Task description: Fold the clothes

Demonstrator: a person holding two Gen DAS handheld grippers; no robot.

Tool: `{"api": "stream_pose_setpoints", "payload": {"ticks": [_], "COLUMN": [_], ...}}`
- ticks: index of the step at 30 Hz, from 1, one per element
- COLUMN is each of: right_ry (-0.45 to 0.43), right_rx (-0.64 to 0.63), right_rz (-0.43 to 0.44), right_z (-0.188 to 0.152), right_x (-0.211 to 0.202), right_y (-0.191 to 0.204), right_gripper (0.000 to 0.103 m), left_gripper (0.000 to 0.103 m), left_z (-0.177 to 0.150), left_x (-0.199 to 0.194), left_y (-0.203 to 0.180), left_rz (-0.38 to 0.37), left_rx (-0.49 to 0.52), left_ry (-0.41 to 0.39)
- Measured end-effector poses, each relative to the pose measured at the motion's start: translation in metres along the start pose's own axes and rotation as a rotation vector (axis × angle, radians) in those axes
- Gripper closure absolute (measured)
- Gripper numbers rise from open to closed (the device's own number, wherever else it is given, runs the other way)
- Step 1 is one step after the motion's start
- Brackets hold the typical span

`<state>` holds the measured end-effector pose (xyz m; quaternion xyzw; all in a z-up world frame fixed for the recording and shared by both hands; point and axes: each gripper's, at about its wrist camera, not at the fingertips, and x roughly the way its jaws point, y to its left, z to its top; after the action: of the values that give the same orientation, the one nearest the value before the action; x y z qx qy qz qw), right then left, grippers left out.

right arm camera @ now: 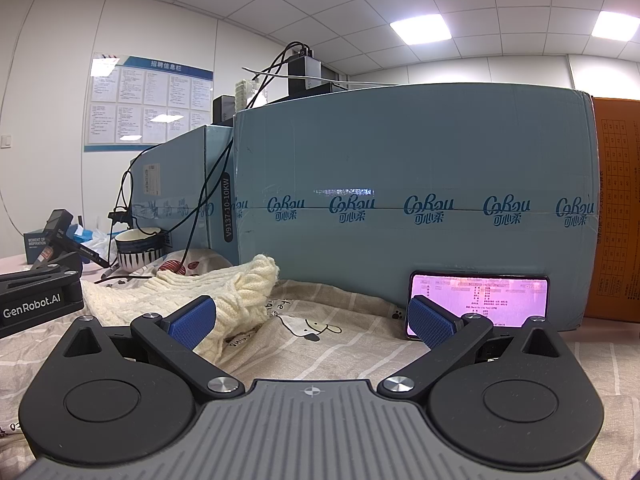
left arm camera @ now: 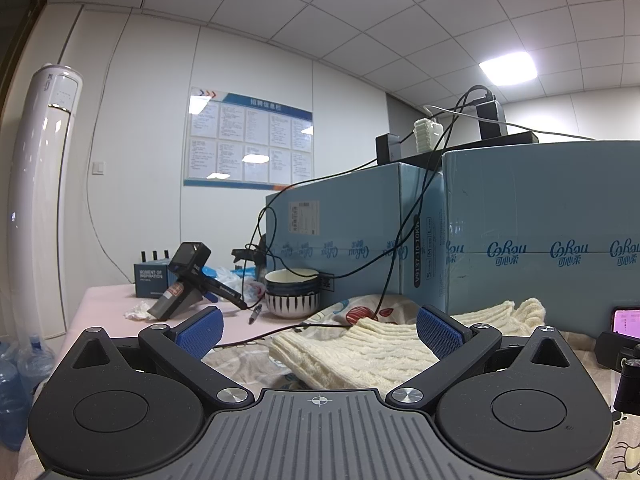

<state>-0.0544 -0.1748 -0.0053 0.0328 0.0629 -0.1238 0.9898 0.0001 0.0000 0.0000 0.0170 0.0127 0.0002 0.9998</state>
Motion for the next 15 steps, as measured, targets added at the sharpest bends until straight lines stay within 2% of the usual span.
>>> {"api": "stream_pose_setpoints", "payload": {"ticks": [15], "right_ry": [-0.006], "right_rx": [-0.001], "right_rz": [-0.007], "right_z": [-0.0005], "right_x": [-0.0015], "right_y": [0.0009], "right_gripper": [0.0], "left_gripper": [0.0], "left_z": [-0.0006], "left_x": [0.0033], "left_y": [0.0034], "left_rz": [-0.005], "left_rx": [-0.009], "left_ry": [-0.001]}}
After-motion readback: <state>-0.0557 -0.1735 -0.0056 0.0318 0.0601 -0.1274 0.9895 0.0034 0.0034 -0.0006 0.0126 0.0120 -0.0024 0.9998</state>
